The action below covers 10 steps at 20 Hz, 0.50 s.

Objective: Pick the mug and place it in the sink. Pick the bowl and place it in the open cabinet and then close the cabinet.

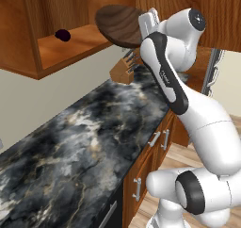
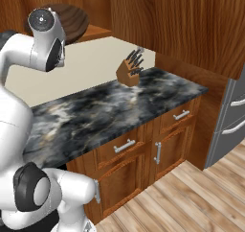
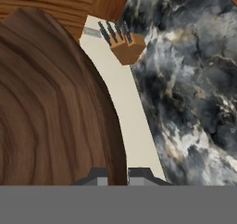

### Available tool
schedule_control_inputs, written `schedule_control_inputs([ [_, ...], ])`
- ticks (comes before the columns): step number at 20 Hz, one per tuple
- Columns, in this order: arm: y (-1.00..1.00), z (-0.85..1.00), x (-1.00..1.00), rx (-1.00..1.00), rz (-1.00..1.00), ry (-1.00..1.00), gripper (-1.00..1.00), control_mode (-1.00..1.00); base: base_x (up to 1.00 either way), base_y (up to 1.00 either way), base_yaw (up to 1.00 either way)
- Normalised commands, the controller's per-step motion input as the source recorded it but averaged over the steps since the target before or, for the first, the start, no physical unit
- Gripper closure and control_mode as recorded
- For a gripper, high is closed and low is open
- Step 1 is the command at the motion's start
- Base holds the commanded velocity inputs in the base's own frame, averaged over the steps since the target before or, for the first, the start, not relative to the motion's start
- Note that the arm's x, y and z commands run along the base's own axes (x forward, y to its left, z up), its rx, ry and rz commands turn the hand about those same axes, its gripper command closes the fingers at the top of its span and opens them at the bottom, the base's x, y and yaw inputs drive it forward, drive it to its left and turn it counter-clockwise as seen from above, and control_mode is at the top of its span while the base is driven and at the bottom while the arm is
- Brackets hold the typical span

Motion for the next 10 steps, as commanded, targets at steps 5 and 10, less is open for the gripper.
schedule_control_inputs([
  [5, 0.17, -0.02, 0.50, 0.00, 0.02, 0.01, 1.00, -1.00, 0.00, 0.00, 0.00],
  [10, 0.18, -0.01, 0.53, 0.00, 0.01, 0.00, 1.00, -1.00, 0.00, 0.00, 0.00],
])
